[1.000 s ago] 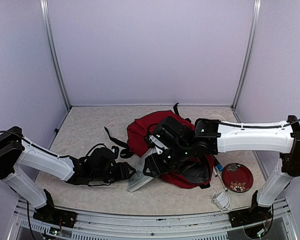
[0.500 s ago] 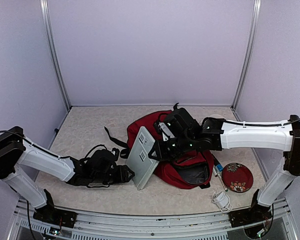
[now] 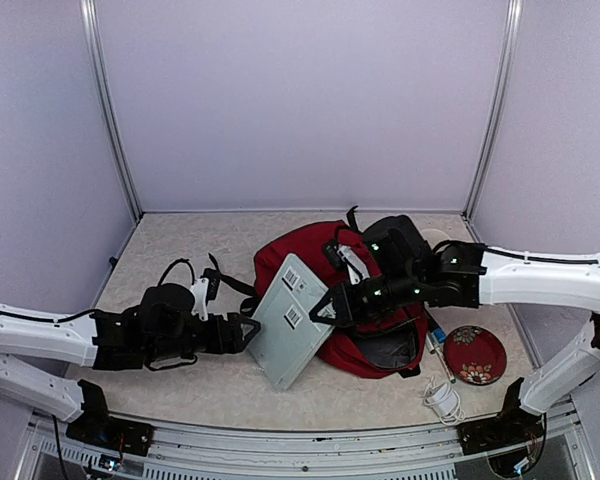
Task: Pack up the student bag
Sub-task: Pick up the book from the center of the board, then pick up the largest pocket of the bag from the student bag.
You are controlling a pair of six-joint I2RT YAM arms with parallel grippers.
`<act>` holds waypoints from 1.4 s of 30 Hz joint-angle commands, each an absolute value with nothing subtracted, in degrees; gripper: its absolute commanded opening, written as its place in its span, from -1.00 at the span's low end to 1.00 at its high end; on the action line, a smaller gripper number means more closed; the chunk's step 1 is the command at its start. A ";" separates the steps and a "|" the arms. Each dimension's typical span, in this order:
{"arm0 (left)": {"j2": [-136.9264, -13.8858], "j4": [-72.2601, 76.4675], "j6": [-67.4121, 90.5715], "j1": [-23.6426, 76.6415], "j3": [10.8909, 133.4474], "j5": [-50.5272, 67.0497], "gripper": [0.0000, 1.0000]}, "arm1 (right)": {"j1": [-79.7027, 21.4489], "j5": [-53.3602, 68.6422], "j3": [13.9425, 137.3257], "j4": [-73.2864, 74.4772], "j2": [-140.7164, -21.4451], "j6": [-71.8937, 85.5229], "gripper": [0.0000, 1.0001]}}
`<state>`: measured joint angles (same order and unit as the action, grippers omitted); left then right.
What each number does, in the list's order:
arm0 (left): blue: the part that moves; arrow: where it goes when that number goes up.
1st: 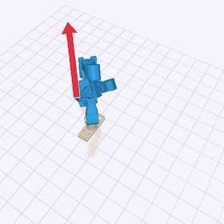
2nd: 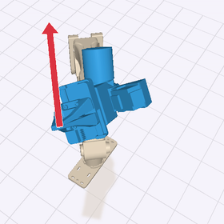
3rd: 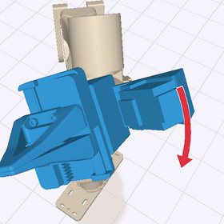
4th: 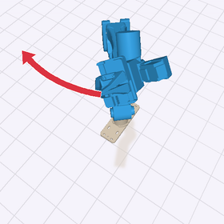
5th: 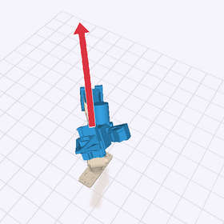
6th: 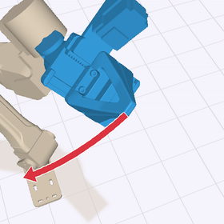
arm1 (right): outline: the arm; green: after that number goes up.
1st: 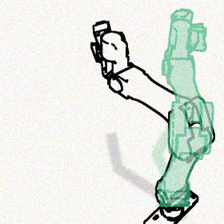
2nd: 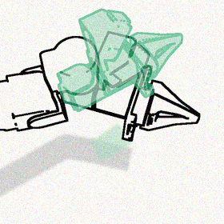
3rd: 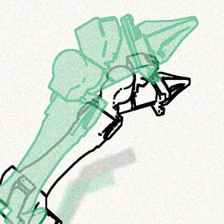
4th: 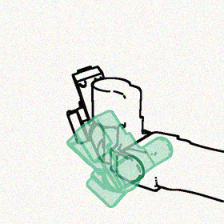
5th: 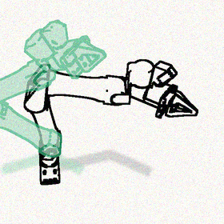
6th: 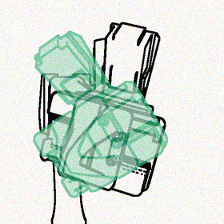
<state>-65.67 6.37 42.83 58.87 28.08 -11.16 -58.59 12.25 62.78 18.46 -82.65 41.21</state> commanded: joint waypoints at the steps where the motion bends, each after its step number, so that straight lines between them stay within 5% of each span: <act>1: -60.86 5.13 32.90 59.36 31.43 -17.37 0.74 | -53.94 11.75 60.90 9.66 -68.20 40.78 -1.00; 7: -68.04 5.03 20.59 61.76 41.25 -20.65 0.73 | -47.93 4.41 56.56 13.91 -52.37 40.72 -1.00; 11: -78.89 6.13 2.20 65.49 52.34 -12.07 0.82 | -46.26 -8.27 59.20 22.59 -45.21 38.79 -1.00; 17: -100.33 -11.96 -18.85 70.26 75.80 -6.82 0.95 | -45.94 -15.21 60.82 29.30 -42.25 36.68 -1.00; 24: -114.34 -16.69 -27.45 70.72 90.14 -9.69 0.98 | -45.88 -17.77 60.58 31.50 -40.92 35.28 -1.00; 30: -121.50 -13.42 -26.86 69.44 97.40 -23.13 0.93 | -45.88 -18.36 61.03 33.13 -40.25 35.14 -1.00; 31: -121.64 -13.29 -26.18 69.01 98.22 -24.30 0.80 | -45.88 -19.08 61.62 33.98 -39.86 35.15 -1.00; 34: -119.93 -13.19 -21.20 66.78 100.13 -21.09 -0.39 | -45.88 -21.52 64.21 36.93 -38.22 35.23 -1.00; 36: -117.73 -12.69 -17.20 64.75 100.39 -17.34 -0.91 | -45.88 -21.07 65.72 37.69 -36.94 34.97 -1.00; 42: -112.90 -11.93 -4.64 57.96 101.41 -18.38 -1.00 | -45.87 -16.52 73.24 46.49 -39.32 32.90 -1.00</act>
